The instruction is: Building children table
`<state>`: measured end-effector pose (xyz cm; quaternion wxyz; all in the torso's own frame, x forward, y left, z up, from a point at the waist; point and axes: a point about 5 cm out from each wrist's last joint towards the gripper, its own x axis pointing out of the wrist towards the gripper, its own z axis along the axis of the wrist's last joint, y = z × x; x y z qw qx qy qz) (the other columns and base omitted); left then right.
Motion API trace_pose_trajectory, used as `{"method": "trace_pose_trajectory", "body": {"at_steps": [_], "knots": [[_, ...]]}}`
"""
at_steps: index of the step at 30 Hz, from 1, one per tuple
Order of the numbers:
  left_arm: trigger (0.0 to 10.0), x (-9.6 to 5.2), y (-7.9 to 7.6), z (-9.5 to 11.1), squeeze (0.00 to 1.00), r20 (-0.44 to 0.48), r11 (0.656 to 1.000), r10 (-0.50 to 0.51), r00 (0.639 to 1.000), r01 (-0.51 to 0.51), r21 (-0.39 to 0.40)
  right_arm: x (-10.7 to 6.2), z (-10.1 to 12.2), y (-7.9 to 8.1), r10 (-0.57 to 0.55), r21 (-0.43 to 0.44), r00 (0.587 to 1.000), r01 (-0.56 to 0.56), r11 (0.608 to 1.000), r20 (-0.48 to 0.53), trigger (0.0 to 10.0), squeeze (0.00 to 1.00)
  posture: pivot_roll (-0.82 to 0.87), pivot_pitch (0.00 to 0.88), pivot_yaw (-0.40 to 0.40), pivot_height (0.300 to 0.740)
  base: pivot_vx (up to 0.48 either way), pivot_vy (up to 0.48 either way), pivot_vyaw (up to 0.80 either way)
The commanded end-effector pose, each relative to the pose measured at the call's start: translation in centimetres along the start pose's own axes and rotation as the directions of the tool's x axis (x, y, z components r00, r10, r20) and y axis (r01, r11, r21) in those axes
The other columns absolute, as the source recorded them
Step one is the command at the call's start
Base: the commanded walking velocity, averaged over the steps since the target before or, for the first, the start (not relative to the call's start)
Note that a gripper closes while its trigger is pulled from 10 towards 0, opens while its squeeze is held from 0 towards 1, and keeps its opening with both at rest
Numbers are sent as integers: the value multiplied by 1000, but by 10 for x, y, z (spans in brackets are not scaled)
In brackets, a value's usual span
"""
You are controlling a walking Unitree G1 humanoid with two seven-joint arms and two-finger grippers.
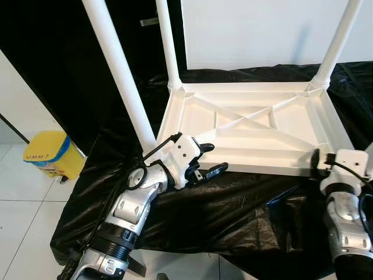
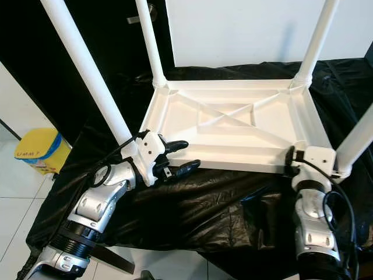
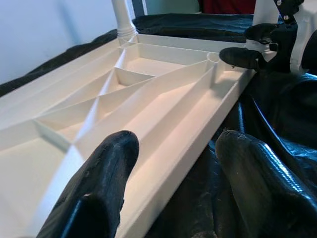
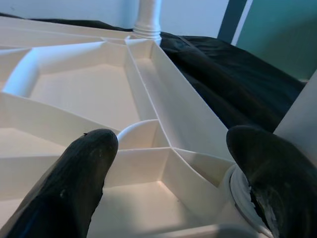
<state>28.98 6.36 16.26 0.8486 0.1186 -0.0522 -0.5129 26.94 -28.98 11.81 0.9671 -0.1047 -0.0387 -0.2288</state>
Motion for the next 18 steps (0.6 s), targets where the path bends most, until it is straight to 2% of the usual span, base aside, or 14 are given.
{"method": "trace_pose_trajectory", "body": {"at_steps": [1, 4, 7, 10, 11, 13, 16, 17, 18], "knots": [[10000, -4, 2, -3, 0, -19, 999, 48, 999, -48, -7, 1, -7, -21, -82, -5, 996, 82, 997, -24, 10000, 0, -134, 40, 75, 740, 0, 0, 0], [10000, -5, -2, -4, 0, -17, 999, 40, 999, -40, -28, 3, -7, -28, -107, -13, 994, 107, 994, -22, 10000, 0, -135, 44, 78, 740, 0, 0, 0], [10000, -7, -6, -5, 0, -22, 999, 24, 999, -25, -38, 4, -6, -28, -105, -8, 994, 104, 995, -17, 10000, 0, -134, 44, 79, 740, 0, 0, 0], [10000, -13, -15, -11, 0, -50, 997, -13, 999, 10, -71, 1, -1, -4, 19, 46, 1000, -20, 999, 11, 10000, 0, -132, 45, 81, 740, 0, 0, 0], [10000, -13, -15, -11, 0, -50, 997, -13, 999, 10, -71, 1, -1, -4, 19, 46, 1000, -20, 999, 11, 10000, 0, -132, 45, 81, 740, 0, 0, 0], [10000, -23, -16, -14, 0, -73, 997, -18, 997, 12, -80, -7, 5, 23, 149, 95, 988, -152, 984, 41, 10000, 0, -130, 45, 80, 740, 0, 0, 0], [10000, -27, -16, -15, 0, -80, 997, -18, 997, 12, -80, -10, 7, 33, 193, 116, 980, -198, 973, 52, 10000, 0, -130, 45, 80, 740, 0, 0, 0], [10000, -35, -9, -13, 0, -70, 995, 33, 997, -39, -92, -13, 9, 44, 243, 127, 967, -251, 960, 69, 10000, 0, -123, 45, 75, 740, 0, 0, 0], [10000, -35, -9, -13, 0, -70, 995, 33, 997, -39, -92, -13, 9, 44, 243, 127, 967, -251, 960, 69, 10000, 0, -123, 45, 75, 740, 0, 0, 0]]}}
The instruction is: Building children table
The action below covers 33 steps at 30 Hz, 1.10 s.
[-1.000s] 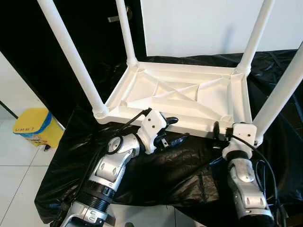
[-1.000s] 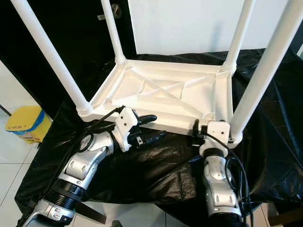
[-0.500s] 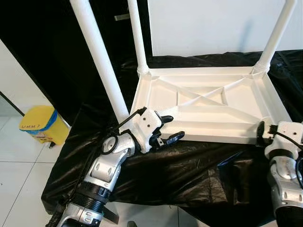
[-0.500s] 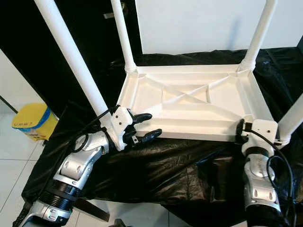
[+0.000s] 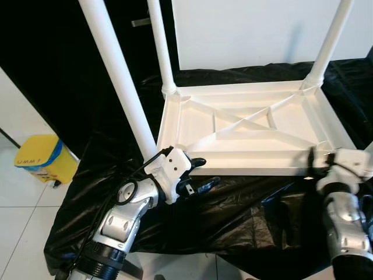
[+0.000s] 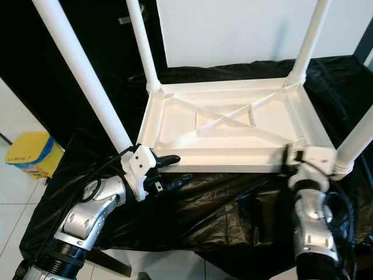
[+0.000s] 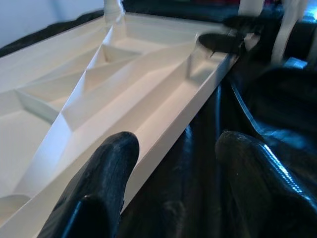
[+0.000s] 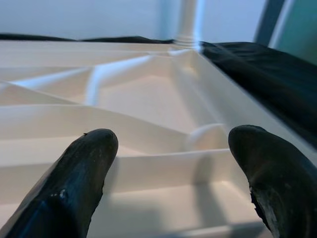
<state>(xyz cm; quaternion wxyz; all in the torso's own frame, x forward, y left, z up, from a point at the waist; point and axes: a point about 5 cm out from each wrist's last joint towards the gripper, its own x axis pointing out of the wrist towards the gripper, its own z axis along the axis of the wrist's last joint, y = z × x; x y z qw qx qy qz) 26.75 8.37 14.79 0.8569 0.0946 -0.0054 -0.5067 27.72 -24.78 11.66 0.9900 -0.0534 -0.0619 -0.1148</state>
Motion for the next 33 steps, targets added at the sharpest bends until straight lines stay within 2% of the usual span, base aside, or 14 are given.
{"method": "trace_pose_trajectory", "body": {"at_steps": [1, 3, 6, 8, 11, 14, 15, 23, 26, 27, 28, 29, 30, 33], "knots": [[10000, -14, 11, 3, 0, 8, 998, 68, 998, -68, -11, -1, 2, 12, 59, 16, 998, -59, 998, 16, 10000, 0, -120, 42, 73, 740, 0, 0, 0], [10000, -23, 19, 6, 0, 16, 992, 128, 992, -127, -10, 0, 2, 16, 78, 19, 997, -78, 997, 20, 10000, 0, -118, 42, 69, 740, 0, 0, 0], [10000, -62, 45, 6, 0, -5, 953, 304, 953, -303, 16, 7, 6, 18, 92, 16, 995, -93, 996, 29, 10000, 0, -105, 40, 47, 740, 0, 0, 0], [10000, -72, 51, 7, 0, -7, 938, 345, 938, -345, 11, 9, 7, 18, 98, 14, 995, -98, 995, 33, 10000, 0, -103, 40, 46, 740, 0, 0, 0], [10000, -81, 56, 9, 0, 0, 921, 389, 921, -388, 15, 12, 9, 19, 107, 12, 994, -108, 994, 38, 10000, 0, -98, 40, 41, 740, 0, 0, 0], [10000, -98, 64, 15, 0, 12, 868, 497, 868, -497, 20, 16, 11, 23, 127, 15, 991, -128, 992, 44, 10000, 0, -84, 42, 26, 740, 0, 0, 0], [10000, -98, 64, 15, 0, 12, 868, 497, 868, -497, 20, 16, 11, 23, 127, 15, 991, -128, 992, 44, 10000, 0, -84, 42, 26, 740, 0, 0, 0], [10000, -135, 70, 9, 0, -118, 752, 657, 744, -657, 48, 19, 12, 35, 180, 39, 983, -181, 983, 39, 10000, 0, -62, 50, -5, 740, 0, 0, 0], [10000, -140, 72, 7, 0, -130, 741, 670, 731, -670, 50, 19, 12, 36, 184, 37, 982, -185, 982, 40, 10000, 0, -62, 50, -5, 740, 0, 0, 0], [10000, -150, 77, 4, 0, -159, 701, 709, 687, -712, 50, 19, 12, 37, 188, 38, 981, -190, 981, 41, 10000, 0, -59, 52, -9, 740, 0, 0, 0], [10000, -150, 77, 4, 0, -159, 701, 709, 687, -712, 50, 19, 12, 37, 188, 38, 981, -190, 981, 41, 10000, 0, -59, 52, -9, 740, 0, 0, 0], [10000, -160, 83, -1, 0, -200, 655, 748, 633, -752, 68, 20, 13, 38, 191, 40, 981, -193, 980, 43, 10000, 0, -62, 52, -7, 740, 0, 0, 0], [10000, -160, 83, -1, 0, -200, 655, 748, 633, -752, 68, 20, 13, 38, 191, 40, 981, -193, 980, 43, 10000, 0, -62, 52, -7, 740, 0, 0, 0], [10000, -179, 100, -8, 0, -273, 545, 825, 495, -824, 151, 20, 14, 40, 198, 43, 979, -201, 979, 50, 10000, 0, -68, 47, 0, 740, 0, 0, 0]]}}
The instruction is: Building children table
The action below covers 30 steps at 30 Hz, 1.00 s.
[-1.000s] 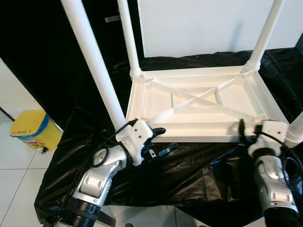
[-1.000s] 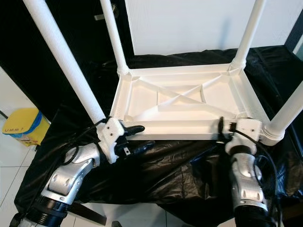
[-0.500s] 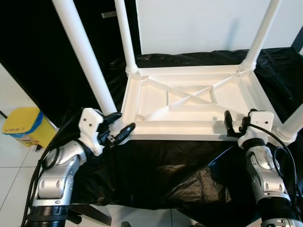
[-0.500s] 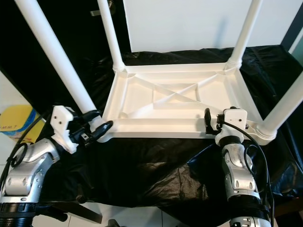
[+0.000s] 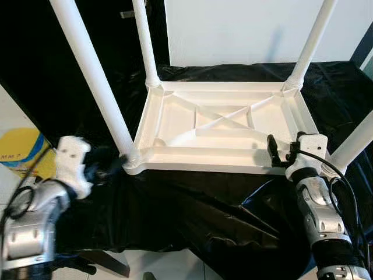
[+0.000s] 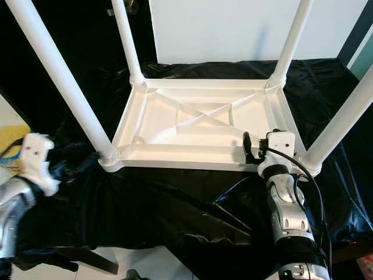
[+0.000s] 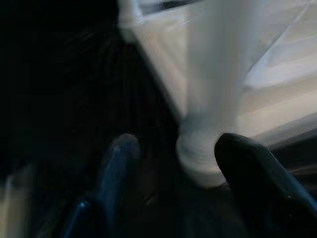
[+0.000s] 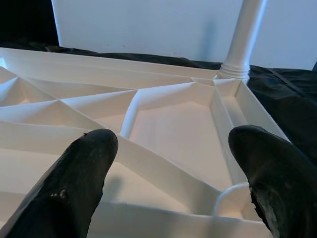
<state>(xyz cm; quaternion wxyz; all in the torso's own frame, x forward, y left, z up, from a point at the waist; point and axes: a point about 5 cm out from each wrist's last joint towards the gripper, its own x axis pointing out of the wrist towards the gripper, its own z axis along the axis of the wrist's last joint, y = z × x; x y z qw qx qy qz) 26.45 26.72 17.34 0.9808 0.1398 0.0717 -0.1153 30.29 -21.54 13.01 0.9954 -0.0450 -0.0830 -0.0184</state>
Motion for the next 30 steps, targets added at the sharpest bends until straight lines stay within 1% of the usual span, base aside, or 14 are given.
{"method": "trace_pose_trajectory", "body": {"at_steps": [1, 3, 5, 8, 11, 12, 14, 15, 18, 19, 20, 23, 25, 30], "knots": [[10000, -1, 19, -6, 0, -57, 980, 197, 979, -195, 26, 1, -1, 4, 12, 14, 1000, -11, 1000, -3, 10000, 0, -68, 47, 0, 740, 0, 0, 0], [10000, 3, 36, -6, 0, -77, 952, 303, 950, -298, 69, 0, -1, 5, 14, 16, 1000, -14, 1000, 0, 10000, 0, -74, 42, 4, 740, 0, 0, 0], [10000, 9, 48, -2, 0, -65, 931, 363, 930, -359, 66, -2, -1, 6, 18, 21, 1000, -18, 1000, 2, 10000, 0, -78, 39, 7, 740, 0, 0, 0], [10000, 16, 52, 1, 0, -51, 927, 373, 926, -370, 54, -4, -1, 9, 26, 25, 1000, -26, 999, 3, 10000, 0, -83, 30, 11, 740, 0, 0, 0], [10000, 41, 58, 13, 0, -10, 926, 376, 926, -376, 27, -17, -3, 24, 78, 39, 997, -78, 996, 2, 10000, 0, -85, 18, 13, 740, 0, 0, 0], [10000, 41, 58, 13, 0, -10, 926, 376, 926, -376, 27, -17, -3, 24, 78, 39, 997, -78, 996, 2, 10000, 0, -85, 18, 13, 740, 0, 0, 0], [10000, 58, 59, 18, 0, 11, 928, 372, 928, -372, -9, -26, -5, 33, 96, 45, 995, -95, 994, -6, 10000, 0, -91, 9, 11, 740, 0, 0, 0], [10000, 58, 59, 18, 0, 11, 928, 372, 928, -372, -9, -26, -5, 33, 96, 45, 995, -95, 994, -6, 10000, 0, -91, 9, 11, 740, 0, 0, 0], [10000, 74, 56, 17, 0, -2, 926, 378, 926, -377, -23, -34, -7, 39, 89, 49, 996, -89, 995, -8, 10000, 0, -104, 3, 19, 740, 0, 0, 0], [10000, 74, 56, 17, 0, -2, 926, 378, 926, -377, -23, -34, -7, 39, 89, 49, 996, -89, 995, -8, 10000, 0, -104, 3, 19, 740, 0, 0, 0], [10000, 82, 53, 16, 0, -7, 923, 383, 924, -383, -40, -37, -7, 42, 84, 49, 996, -83, 995, -6, 10000, 0, -120, 2, 28, 740, 0, 0, 0], [10000, 90, 49, 18, 0, -3, 923, 382, 924, -381, -55, -42, -7, 45, 81, 47, 997, -81, 996, -4, 10000, 0, -138, 2, 40, 740, 0, 0, 0], [10000, 104, 40, 26, 0, 8, 929, 364, 931, -363, -78, -53, -7, 48, 72, 41, 997, -72, 997, -10, 10000, 0, -164, 7, 56, 740, 0, 0, 0], [10000, 114, 36, 37, 0, 38, 937, 337, 941, -331, -114, -68, -9, 48, 68, 29, 997, -67, 997, -29, 10000, 0, -189, 13, 70, 740, 0, 0, 0]]}}
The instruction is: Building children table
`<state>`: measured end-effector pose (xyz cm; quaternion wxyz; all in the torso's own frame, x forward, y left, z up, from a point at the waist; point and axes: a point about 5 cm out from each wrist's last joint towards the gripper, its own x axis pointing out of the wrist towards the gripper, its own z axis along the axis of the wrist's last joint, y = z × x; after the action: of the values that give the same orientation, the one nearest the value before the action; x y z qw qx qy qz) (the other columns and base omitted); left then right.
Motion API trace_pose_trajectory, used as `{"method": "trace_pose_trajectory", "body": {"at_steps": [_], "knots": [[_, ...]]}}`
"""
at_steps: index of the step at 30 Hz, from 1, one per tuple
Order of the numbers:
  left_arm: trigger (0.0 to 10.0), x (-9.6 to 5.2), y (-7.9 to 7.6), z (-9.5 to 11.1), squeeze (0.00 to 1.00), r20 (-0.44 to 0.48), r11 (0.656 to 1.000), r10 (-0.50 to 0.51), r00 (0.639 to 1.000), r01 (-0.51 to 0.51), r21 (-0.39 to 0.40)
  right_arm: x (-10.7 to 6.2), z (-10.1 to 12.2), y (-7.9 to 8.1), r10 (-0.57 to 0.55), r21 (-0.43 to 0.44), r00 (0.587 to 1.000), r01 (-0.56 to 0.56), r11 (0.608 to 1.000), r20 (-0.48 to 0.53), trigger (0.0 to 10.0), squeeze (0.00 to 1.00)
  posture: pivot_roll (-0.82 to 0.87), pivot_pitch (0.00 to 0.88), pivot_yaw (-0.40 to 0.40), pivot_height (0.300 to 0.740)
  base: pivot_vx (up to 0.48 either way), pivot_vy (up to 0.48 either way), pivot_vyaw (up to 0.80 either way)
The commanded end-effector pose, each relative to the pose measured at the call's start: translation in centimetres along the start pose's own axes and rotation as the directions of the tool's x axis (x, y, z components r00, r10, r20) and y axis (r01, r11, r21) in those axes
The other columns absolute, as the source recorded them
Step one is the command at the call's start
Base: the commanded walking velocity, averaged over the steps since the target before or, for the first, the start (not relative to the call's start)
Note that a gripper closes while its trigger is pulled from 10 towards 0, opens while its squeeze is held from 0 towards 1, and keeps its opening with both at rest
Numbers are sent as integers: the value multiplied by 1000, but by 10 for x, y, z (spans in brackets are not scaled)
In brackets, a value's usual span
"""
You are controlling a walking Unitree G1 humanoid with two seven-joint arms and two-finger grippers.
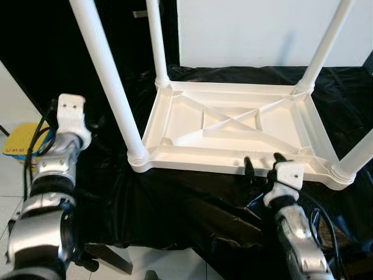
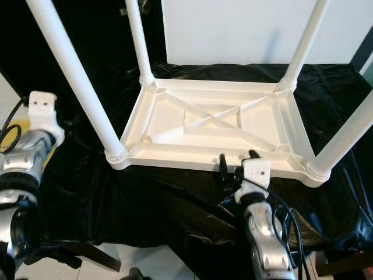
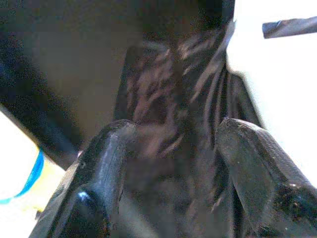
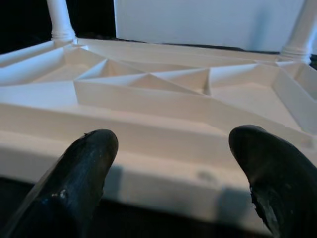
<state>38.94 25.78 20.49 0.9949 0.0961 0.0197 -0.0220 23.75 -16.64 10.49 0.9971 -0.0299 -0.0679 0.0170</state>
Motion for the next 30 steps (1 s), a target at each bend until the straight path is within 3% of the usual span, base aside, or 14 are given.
{"method": "trace_pose_trajectory", "body": {"at_steps": [1, 6, 9, 12, 15, 18, 19, 21, 23, 26, 28, 30], "knots": [[10000, 1, 5, -4, 0, -10, 991, 132, 991, -132, -13, -3, 0, 1, 1, -11, 1000, -2, 1000, -13, 10000, 0, -196, 17, 73, 740, 0, 0, 0], [10000, 9, -8, 11, 0, 60, 995, 50, 997, -44, -92, -26, -11, -8, 12, -43, 998, -15, 999, -69, 10000, 0, -211, 26, 81, 740, 0, 0, 0], [10000, 11, -12, 15, 0, 78, 994, 30, 996, -22, -110, -31, -13, -11, 8, -51, 996, -13, 999, -84, 10000, 0, -212, 27, 80, 740, 0, 0, 0], [10000, 16, -30, 26, 0, 164, 976, -92, 982, 121, -179, -42, -20, -19, -15, -68, 992, 6, 998, -127, 10000, 0, -217, 34, 80, 740, 0, 0, 0], [10000, 17, -52, 34, 0, 257, 928, -249, 934, 306, -213, -45, -28, -24, -55, -57, 985, 46, 997, -161, 10000, 0, -215, 39, 81, 740, 0, 0, 0], [10000, 16, -68, 31, 0, 288, 873, -368, 884, 435, -221, -42, -31, -25, -81, -49, 982, 73, 996, -172, 10000, 0, -214, 40, 80, 740, 0, 0, 0], [10000, 12, -81, 27, 0, 296, 831, -460, 837, 523, -191, -39, -33, -25, -111, -36, 978, 107, 994, -175, 10000, 0, -208, 41, 74, 740, 0, 0, 0], [10000, 11, -86, 25, 0, 298, 813, -494, 817, 555, -173, -37, -34, -26, -128, -25, 976, 125, 992, -177, 10000, 0, -208, 41, 74, 740, 0, 0, 0], [10000, 6, -98, 19, 0, 308, 765, -569, 763, 628, -141, -32, -33, -25, -148, -18, 974, 148, 989, -171, 10000, 0, -205, 43, 71, 740, 0, 0, 0], [10000, 4, -102, 17, 0, 315, 740, -597, 738, 658, -139, -30, -33, -24, -157, -9, 973, 157, 987, -169, 10000, 0, -201, 43, 70, 740, 0, 0, 0], [10000, -5, -113, 11, 0, 346, 648, -672, 655, 746, -153, -22, -32, -22, -170, 6, 972, 173, 985, -163, 10000, 0, -190, 44, 61, 740, 0, 0, 0], [10000, -5, -113, 11, 0, 346, 648, -672, 655, 746, -153, -22, -32, -22, -170, 6, 972, 173, 985, -163, 10000, 0, -190, 44, 61, 740, 0, 0, 0]]}}
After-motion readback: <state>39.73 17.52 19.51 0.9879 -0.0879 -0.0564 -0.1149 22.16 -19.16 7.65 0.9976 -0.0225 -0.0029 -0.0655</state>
